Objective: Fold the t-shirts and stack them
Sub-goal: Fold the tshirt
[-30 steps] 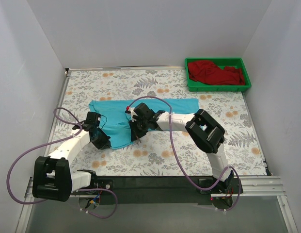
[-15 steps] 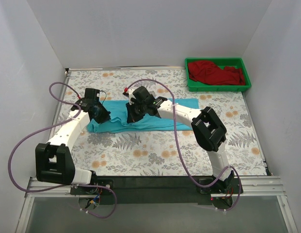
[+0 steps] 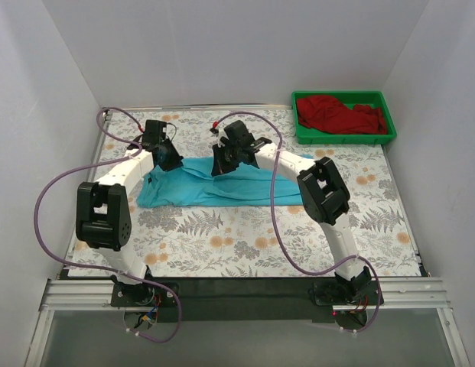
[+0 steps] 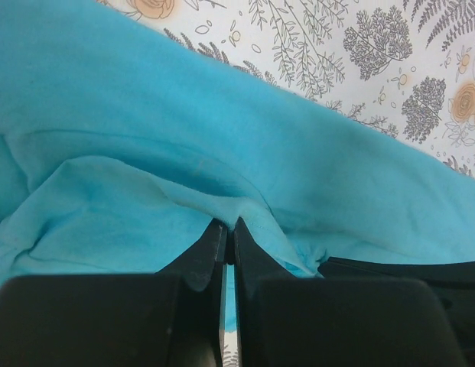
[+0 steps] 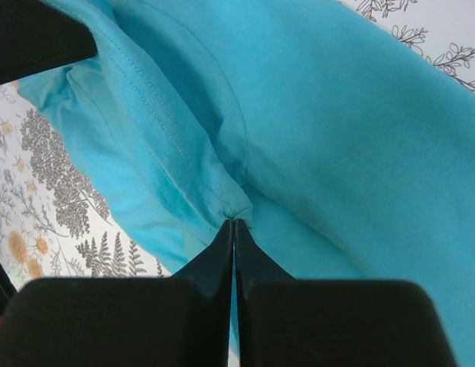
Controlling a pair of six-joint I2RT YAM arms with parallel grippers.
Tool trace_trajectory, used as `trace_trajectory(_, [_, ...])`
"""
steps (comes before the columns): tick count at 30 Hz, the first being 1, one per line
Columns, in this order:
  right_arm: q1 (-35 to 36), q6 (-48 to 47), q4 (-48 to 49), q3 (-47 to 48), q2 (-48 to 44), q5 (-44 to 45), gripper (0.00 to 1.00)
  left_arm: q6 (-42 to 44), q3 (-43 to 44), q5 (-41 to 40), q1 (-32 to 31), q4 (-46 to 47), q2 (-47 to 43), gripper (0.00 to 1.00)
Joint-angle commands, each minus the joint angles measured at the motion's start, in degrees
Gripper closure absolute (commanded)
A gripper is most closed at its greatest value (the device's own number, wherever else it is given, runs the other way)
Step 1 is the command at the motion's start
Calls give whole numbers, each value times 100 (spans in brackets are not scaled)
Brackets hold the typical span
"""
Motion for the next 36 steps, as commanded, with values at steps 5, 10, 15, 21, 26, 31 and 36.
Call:
trace_trajectory(5, [-67, 52, -36, 569, 389, -244, 96, 353, 335, -68, -32, 388, 268, 97])
trace_trajectory(10, [-111, 70, -36, 456, 311, 19, 84, 318, 335, -60, -32, 424, 435, 83])
trace_trajectory(15, [-260, -70, -36, 69, -93, 545, 66, 186, 273, 10, -32, 635, 532, 72])
trace_trajectory(21, [-427, -580, -71, -757, -919, 1178, 58, -183, 361, 353, -41, 819, 778, 57])
trace_trajectory(26, [-515, -1020, -237, -1635, -1842, 1364, 54, -245, 344, 3, -23, 601, 498, 36])
trace_trajectory(31, [-586, -1327, -422, -2638, -2580, 1356, 52, -368, -156, -796, 161, -14, -248, 34])
trace_trajectory(36, [-525, -1293, -502, -3034, -2801, 969, 52, -429, -1358, -1184, 425, -95, -1189, 43])
